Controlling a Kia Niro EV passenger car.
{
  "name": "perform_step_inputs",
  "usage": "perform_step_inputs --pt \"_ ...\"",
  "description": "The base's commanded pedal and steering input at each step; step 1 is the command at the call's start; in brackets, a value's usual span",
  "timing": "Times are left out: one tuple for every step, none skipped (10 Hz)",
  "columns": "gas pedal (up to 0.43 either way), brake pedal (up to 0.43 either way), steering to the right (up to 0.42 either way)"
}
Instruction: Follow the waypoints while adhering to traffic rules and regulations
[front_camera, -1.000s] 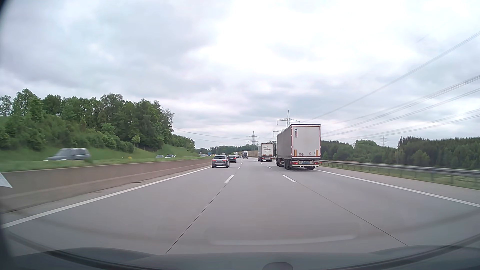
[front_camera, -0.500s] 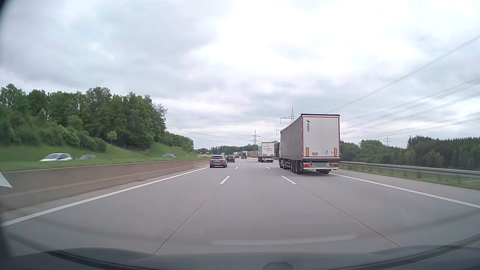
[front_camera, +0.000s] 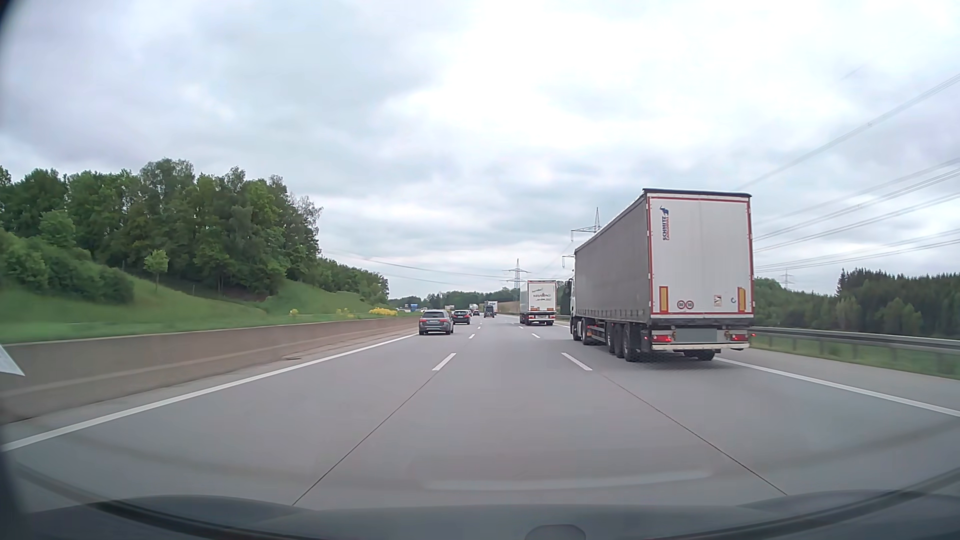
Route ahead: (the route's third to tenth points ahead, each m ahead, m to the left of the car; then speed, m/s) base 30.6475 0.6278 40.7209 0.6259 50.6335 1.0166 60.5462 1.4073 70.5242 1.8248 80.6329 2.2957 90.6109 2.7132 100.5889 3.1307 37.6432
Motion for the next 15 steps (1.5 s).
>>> perform_step_inputs --pt "0.280 0.000 -0.006" --pt "0.280 0.000 -0.006" --pt "0.280 0.000 -0.005" --pt "0.280 0.000 -0.005" --pt "0.280 0.000 -0.005" --pt "0.268 0.000 -0.005" --pt "0.268 0.000 -0.005" --pt "0.268 0.000 -0.005" --pt "0.268 0.000 -0.004" --pt "0.268 0.000 -0.004" --pt "0.268 0.000 -0.004" --pt "0.268 0.000 -0.004" --pt "0.268 0.000 -0.004" --pt "0.268 0.000 -0.004" --pt "0.268 0.000 -0.004"
